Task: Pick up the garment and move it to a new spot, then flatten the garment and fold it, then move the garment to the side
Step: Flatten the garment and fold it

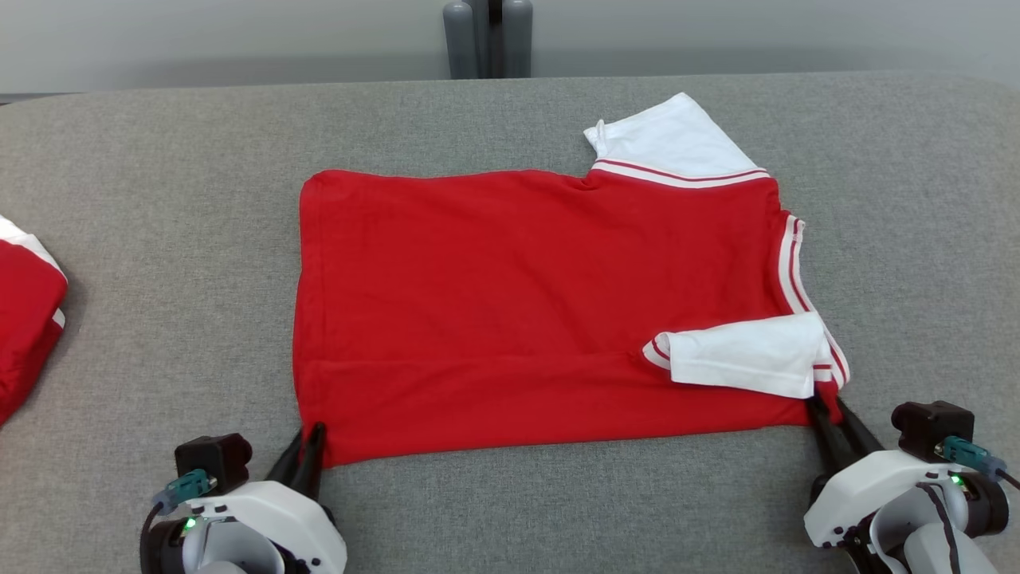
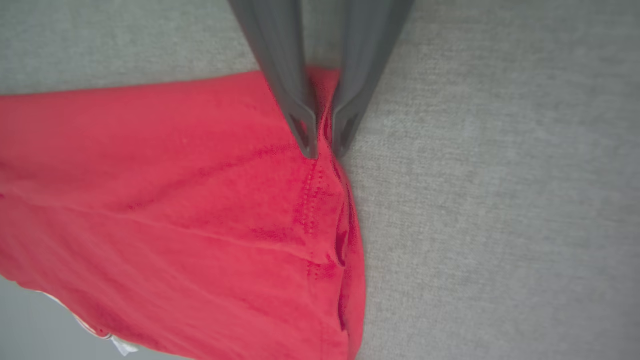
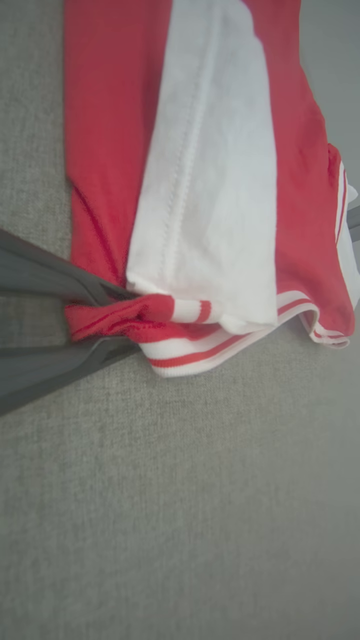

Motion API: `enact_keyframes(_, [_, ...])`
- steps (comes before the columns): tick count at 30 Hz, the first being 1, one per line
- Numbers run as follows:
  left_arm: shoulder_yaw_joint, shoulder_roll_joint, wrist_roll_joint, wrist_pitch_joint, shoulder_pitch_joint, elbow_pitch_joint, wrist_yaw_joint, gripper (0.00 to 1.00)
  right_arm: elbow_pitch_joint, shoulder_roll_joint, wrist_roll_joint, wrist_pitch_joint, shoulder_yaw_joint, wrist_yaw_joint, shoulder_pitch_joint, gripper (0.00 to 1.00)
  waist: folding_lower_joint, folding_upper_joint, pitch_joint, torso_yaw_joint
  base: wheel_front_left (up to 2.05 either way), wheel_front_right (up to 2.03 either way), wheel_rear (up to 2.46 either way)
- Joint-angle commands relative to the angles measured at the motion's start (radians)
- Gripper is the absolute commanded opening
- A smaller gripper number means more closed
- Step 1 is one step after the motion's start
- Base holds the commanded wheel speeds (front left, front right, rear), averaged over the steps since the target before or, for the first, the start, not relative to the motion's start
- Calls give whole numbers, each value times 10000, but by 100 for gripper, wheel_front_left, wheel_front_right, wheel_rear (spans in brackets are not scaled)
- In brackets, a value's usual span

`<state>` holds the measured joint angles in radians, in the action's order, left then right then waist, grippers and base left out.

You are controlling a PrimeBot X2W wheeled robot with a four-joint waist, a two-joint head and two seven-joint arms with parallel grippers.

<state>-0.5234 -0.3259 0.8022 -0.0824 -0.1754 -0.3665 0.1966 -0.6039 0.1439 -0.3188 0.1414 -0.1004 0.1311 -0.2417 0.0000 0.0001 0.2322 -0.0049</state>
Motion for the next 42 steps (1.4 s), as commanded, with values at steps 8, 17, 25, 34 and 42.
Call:
enact_keyframes(8, [354,328,357,-435,-199,29,-30,0,206,147,-639,225,-22,-25,347,0,0,-1,-150,180,0,0,0])
enact_keyframes(17, [319,-31,333,-262,642,933,359,0,1452,88,-921,-291,184,-10,1457,0,0,-1,-447,249,0,0,0])
enact_keyframes(25, [413,-546,489,135,1740,2115,917,0,3087,-299,-928,-1146,823,-12,3088,0,0,-1,-669,311,0,0,0])
enact_keyframes(34, [534,-693,480,42,2246,2614,1320,100,4219,-793,-620,-1654,1307,-7,3969,100,0,-1,-903,257,0,0,0])
enact_keyframes(42, [856,-821,-1,-748,1829,2925,1633,100,5140,-876,-92,-1326,2204,-1,3609,100,0,-1,-1048,214,0,0,0])
